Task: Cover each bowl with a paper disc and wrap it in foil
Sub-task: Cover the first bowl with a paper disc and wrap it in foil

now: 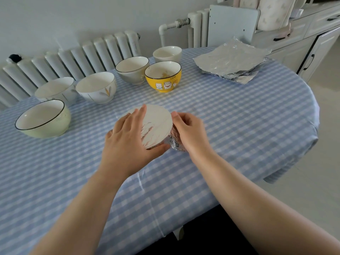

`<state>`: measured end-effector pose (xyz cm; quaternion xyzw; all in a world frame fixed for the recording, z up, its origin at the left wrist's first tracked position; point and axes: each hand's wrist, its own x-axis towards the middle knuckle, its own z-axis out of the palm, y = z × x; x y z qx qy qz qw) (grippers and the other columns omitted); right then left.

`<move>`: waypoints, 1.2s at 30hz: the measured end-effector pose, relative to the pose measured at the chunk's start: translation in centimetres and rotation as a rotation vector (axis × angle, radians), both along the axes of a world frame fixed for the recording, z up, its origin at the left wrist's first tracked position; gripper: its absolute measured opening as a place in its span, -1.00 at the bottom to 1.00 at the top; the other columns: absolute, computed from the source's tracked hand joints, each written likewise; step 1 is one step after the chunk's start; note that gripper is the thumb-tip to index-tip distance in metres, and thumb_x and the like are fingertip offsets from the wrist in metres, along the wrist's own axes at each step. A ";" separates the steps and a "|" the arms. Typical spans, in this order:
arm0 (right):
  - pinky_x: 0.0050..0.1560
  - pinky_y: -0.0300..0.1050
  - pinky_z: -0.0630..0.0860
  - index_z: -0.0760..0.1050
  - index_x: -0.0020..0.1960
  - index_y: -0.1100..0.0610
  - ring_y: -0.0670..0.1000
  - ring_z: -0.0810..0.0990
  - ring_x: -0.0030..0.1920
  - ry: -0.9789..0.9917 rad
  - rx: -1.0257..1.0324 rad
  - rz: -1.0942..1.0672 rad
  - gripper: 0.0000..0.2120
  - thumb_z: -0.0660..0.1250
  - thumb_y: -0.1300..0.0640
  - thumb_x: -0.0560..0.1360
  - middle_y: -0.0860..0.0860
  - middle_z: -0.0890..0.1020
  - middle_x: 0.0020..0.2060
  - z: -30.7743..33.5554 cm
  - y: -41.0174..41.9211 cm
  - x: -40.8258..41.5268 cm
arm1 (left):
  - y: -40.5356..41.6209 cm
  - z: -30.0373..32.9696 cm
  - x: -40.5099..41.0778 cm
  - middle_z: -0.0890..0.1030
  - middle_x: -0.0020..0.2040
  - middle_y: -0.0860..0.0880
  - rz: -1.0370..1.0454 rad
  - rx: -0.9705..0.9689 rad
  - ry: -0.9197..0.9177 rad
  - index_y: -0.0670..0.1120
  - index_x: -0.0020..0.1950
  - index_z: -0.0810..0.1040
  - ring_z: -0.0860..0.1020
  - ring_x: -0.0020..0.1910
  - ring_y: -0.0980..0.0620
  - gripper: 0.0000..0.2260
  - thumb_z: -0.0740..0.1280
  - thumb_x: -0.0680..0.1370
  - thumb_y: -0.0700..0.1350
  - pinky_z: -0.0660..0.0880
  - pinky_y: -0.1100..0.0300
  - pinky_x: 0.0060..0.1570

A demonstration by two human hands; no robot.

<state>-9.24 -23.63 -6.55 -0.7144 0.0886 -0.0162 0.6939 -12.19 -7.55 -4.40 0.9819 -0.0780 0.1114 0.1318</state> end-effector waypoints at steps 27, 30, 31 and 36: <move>-0.01 0.03 0.63 0.49 0.02 0.10 0.04 0.65 -0.05 0.169 -0.086 -0.018 -0.85 0.18 0.08 0.63 0.03 0.65 -0.08 -1.5 1.1 1.1 | -0.2 -0.2 0.3 0.16 0.59 0.01 0.013 0.013 0.022 0.10 0.60 -0.08 0.12 0.55 -0.04 0.01 0.26 0.32 0.51 0.22 -0.18 0.40; -0.25 -0.12 0.51 0.51 0.03 0.18 0.06 0.62 -0.12 0.155 -0.208 0.023 -0.82 0.15 0.15 0.58 0.06 0.64 -0.10 -1.4 1.3 1.3 | -0.2 -0.1 0.2 0.16 0.59 0.02 0.016 0.015 0.040 0.11 0.60 -0.09 0.12 0.55 -0.05 0.03 0.19 0.28 0.54 0.22 -0.18 0.40; -0.32 -0.15 0.44 0.51 0.02 0.20 0.06 0.60 -0.17 0.146 -0.252 0.051 -0.80 0.13 0.17 0.57 0.07 0.63 -0.13 -1.3 1.3 1.3 | -0.3 0.0 0.2 0.16 0.59 0.02 0.018 0.014 0.044 0.11 0.60 -0.09 0.12 0.55 -0.05 0.03 0.16 0.27 0.55 0.22 -0.18 0.41; -0.36 -0.21 0.24 0.37 0.04 0.10 -0.13 0.40 -0.26 0.103 -0.450 0.166 -0.90 0.10 0.18 0.58 -0.11 0.45 -0.21 -0.5 0.4 0.6 | -0.3 0.1 0.2 0.17 0.58 0.02 0.016 0.007 0.059 0.11 0.60 -0.10 0.12 0.56 -0.04 0.07 0.09 0.21 0.58 0.22 -0.17 0.41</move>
